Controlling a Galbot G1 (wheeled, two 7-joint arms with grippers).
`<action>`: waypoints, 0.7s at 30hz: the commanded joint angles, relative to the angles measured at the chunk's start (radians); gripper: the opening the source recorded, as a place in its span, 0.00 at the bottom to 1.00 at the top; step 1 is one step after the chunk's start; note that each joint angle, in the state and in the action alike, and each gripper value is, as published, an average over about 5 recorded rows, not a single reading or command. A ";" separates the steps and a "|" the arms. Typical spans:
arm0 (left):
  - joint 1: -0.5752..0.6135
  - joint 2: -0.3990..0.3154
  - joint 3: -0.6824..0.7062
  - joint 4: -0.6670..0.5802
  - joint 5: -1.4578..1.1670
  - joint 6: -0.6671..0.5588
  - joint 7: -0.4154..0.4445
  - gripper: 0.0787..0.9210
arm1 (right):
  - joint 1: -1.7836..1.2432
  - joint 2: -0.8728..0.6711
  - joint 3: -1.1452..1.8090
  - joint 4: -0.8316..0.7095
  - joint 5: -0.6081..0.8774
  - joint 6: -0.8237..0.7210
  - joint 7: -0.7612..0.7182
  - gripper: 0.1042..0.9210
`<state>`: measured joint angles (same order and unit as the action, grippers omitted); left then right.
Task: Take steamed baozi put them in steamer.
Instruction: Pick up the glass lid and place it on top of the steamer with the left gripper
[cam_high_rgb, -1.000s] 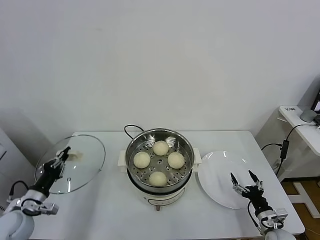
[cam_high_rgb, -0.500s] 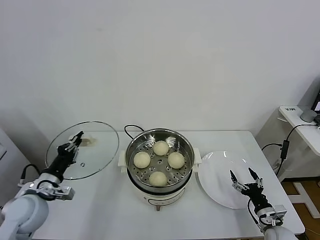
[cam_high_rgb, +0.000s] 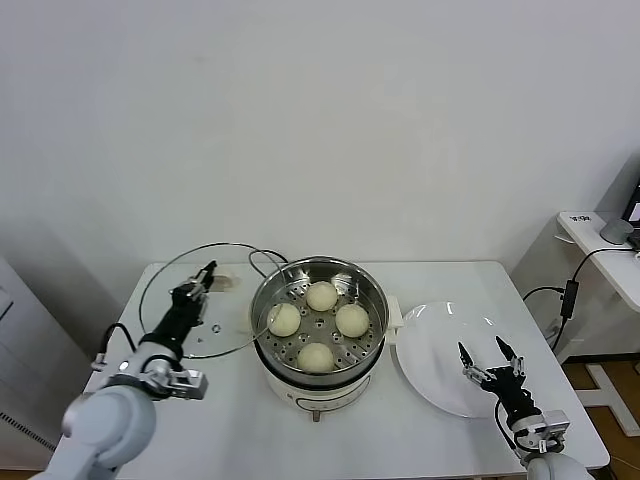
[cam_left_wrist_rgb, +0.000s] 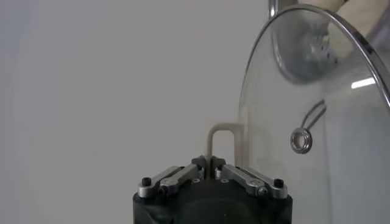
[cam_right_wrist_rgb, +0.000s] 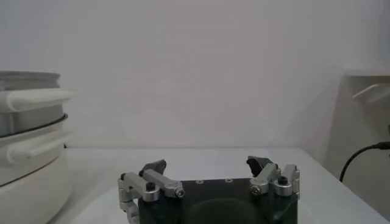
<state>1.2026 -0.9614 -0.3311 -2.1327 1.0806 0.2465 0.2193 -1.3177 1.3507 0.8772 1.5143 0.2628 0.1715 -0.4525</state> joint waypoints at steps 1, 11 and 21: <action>-0.092 -0.059 0.222 0.006 0.151 0.157 0.023 0.04 | 0.002 0.001 -0.002 -0.004 -0.011 -0.002 0.003 0.88; -0.143 -0.141 0.332 0.062 0.221 0.179 0.012 0.04 | 0.012 0.004 -0.009 -0.025 -0.023 -0.002 0.003 0.88; -0.186 -0.201 0.390 0.097 0.261 0.191 0.022 0.04 | 0.012 0.013 -0.010 -0.041 -0.033 0.001 0.003 0.88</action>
<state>1.0596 -1.0973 -0.0322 -2.0638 1.2819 0.4063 0.2357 -1.3057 1.3618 0.8662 1.4820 0.2349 0.1703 -0.4503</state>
